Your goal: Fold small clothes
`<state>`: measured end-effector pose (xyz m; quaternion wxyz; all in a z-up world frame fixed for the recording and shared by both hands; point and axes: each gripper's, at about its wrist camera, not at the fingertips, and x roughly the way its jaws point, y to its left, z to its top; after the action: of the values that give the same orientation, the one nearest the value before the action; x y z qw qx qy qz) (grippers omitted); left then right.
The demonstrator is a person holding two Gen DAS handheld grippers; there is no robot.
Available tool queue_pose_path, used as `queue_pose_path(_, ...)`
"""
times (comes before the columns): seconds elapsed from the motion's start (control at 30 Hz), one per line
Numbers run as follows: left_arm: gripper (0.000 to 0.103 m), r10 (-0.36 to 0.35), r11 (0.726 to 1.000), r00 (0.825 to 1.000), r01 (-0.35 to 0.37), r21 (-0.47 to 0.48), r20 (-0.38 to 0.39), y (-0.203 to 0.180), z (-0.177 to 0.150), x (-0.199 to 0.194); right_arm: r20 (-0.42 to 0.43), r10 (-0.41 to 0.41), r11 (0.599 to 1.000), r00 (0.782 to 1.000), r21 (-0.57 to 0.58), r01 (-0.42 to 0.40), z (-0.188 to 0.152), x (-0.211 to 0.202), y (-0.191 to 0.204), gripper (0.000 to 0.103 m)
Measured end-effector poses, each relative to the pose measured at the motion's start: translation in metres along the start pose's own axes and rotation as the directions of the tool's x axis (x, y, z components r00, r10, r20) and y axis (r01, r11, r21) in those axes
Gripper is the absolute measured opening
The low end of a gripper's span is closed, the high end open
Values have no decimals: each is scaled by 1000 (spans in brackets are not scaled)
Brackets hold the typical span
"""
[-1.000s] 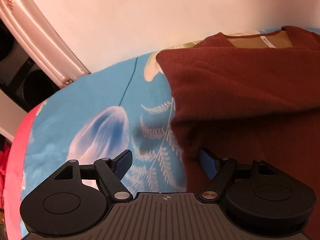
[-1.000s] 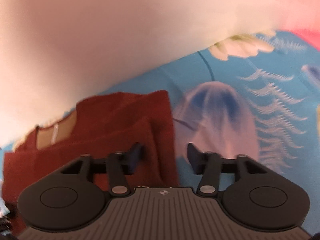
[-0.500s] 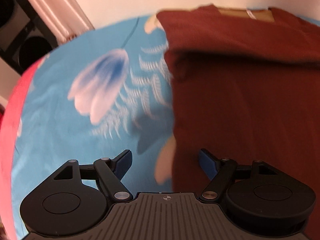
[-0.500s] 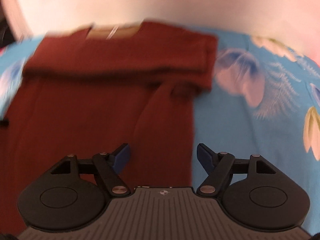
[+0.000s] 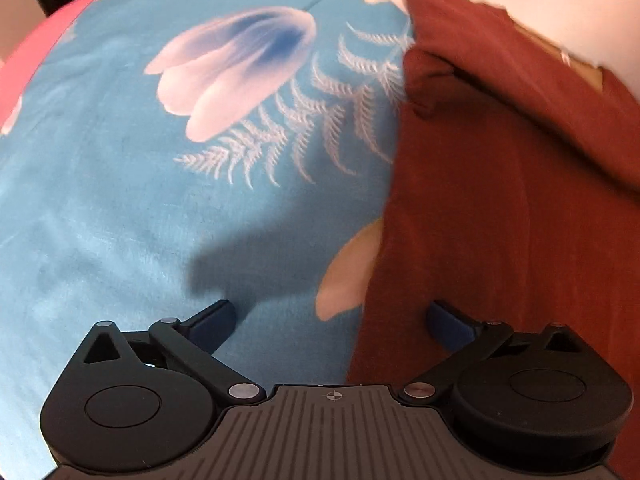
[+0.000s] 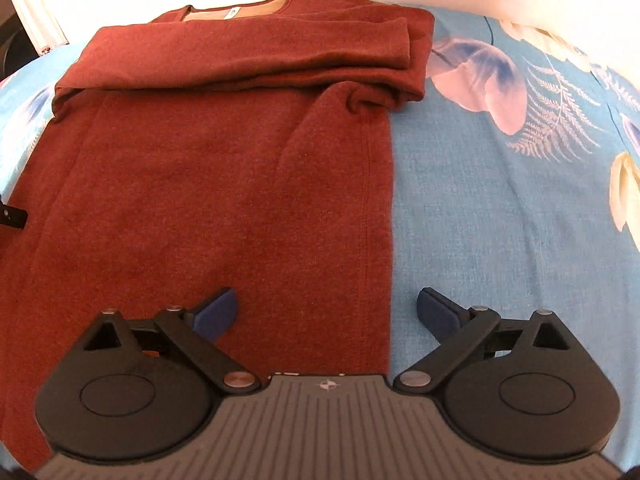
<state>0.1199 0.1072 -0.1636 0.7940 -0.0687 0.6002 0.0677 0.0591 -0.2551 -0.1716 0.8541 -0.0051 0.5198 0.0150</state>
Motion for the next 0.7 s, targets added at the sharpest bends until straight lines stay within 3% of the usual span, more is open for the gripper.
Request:
queue_pose_path(0.1,103,22,999,999,-21,43,-24,-5,2,1,-12,12,1000,1000,-21,-12,-7,-3,1,99)
queue_pose_path(0.27,103,13,999,998,-11,37,-54,-2,9,4,-53,30,998,998,-55,-33,-21,-9,3,100)
queue_pose_path(0.4,103,3,996,998,3,87,-67,-1,5,-1,-88,57,997,995,-55,-62,-35,-18,3,101)
queue_pose_path(0.7,103,-53,960,992,84,268,-118,5,-57,-23,-179,137,982,974,-103,-157,-77,-46,1,101)
